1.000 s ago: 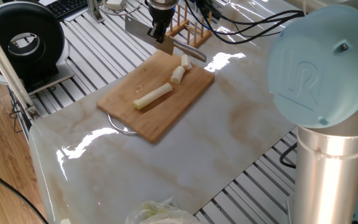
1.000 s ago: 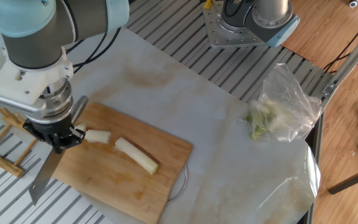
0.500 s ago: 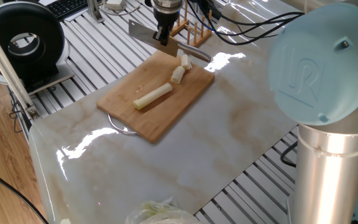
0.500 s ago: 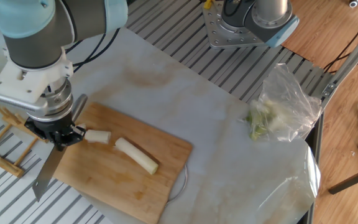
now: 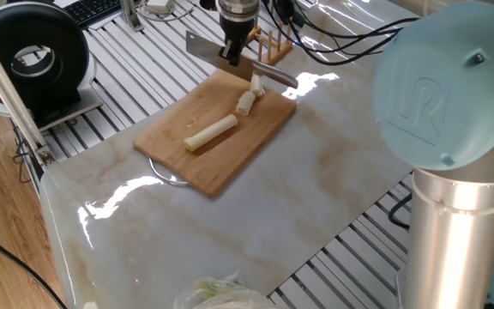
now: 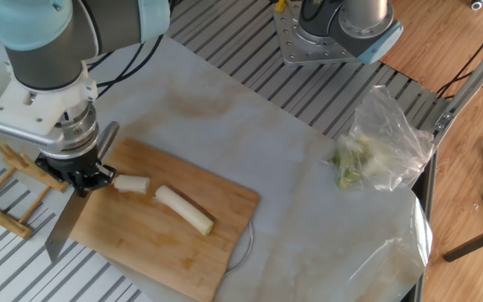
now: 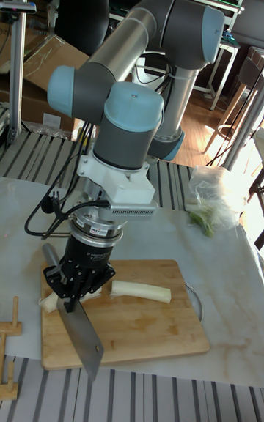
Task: Chop the scallions
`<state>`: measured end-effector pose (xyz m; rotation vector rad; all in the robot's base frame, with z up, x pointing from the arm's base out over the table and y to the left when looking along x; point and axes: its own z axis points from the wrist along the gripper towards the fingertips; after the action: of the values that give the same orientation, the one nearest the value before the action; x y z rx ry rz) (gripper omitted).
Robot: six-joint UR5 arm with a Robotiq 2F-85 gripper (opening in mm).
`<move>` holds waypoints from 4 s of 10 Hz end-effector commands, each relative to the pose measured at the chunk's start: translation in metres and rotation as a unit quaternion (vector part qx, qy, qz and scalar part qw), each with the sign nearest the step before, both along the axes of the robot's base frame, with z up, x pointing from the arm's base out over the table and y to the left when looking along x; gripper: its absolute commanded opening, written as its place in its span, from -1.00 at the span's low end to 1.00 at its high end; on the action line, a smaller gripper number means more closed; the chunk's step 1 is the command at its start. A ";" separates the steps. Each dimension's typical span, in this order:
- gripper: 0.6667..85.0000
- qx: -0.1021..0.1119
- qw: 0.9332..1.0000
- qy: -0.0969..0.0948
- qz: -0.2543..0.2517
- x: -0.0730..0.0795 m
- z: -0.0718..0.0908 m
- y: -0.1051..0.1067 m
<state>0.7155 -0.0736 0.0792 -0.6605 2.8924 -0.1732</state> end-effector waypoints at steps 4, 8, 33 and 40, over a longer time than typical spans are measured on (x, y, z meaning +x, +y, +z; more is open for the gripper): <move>-0.98 -0.005 1.000 -0.018 0.009 0.006 -0.003 -0.008; -0.98 -0.004 1.000 -0.006 0.008 -0.003 -0.007 -0.012; -0.98 0.020 0.999 0.030 -0.006 -0.022 -0.010 0.004; -0.98 0.018 0.999 0.038 -0.005 -0.030 -0.011 -0.003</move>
<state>0.6868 -0.0757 0.0670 -0.6695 2.9608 -0.1148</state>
